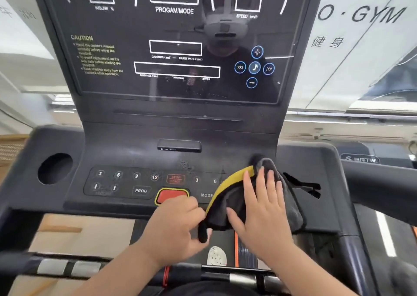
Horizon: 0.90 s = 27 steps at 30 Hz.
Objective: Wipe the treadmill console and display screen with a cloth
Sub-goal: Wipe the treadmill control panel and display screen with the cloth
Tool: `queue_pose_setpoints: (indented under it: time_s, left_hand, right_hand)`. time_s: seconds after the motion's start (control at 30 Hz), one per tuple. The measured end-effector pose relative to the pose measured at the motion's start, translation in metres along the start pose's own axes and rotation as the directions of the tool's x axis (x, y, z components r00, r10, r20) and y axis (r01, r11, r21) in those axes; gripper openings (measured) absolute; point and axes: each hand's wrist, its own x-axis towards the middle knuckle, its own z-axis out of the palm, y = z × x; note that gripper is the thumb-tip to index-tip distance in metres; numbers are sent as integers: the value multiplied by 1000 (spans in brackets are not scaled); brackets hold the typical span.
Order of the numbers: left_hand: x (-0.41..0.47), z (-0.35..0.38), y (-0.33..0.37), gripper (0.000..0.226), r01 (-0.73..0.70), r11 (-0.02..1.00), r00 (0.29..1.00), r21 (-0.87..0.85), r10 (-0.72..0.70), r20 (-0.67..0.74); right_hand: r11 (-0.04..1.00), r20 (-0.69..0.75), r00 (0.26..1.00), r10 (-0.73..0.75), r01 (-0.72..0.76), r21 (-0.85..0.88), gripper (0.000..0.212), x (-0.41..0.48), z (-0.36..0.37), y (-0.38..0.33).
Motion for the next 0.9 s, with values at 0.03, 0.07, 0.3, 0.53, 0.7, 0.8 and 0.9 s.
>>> queue_pose_setpoints:
  time_s: [0.03, 0.07, 0.3, 0.53, 0.7, 0.8, 0.9]
  left_hand:
    - [-1, -1, -2, 32, 34, 999, 999, -12, -35, -20]
    - [-2, -4, -6, 35, 72, 997, 996, -20, -73, -42]
    - [-21, -28, -64, 50, 432, 895, 887, 111, -400, -230]
    - [-20, -22, -79, 52, 533, 826, 836, 182, -481, -265]
    - [-20, -21, -77, 52, 558, 810, 822, 184, -507, -262]
    - [-20, -19, -78, 52, 565, 803, 816, 189, -510, -270]
    - [-20, -18, -79, 53, 561, 802, 816, 203, -497, -294]
  right_hand:
    - [999, 6, 1000, -21, 21, -24, 90, -5, 1, 9]
    - [998, 19, 999, -42, 43, -53, 91, -10, 1, 17]
    - [993, 41, 994, 105, -103, -53, 111, 29, -7, 10]
    - [987, 67, 994, -90, 98, -125, 105, 78, -12, -35]
    - [930, 146, 931, -335, 352, -109, 90, 39, -8, -15]
    - [950, 136, 959, -247, 268, -160, 97, 16, -7, 13]
    - [991, 111, 991, -78, 89, -97, 111, 26, -10, 27]
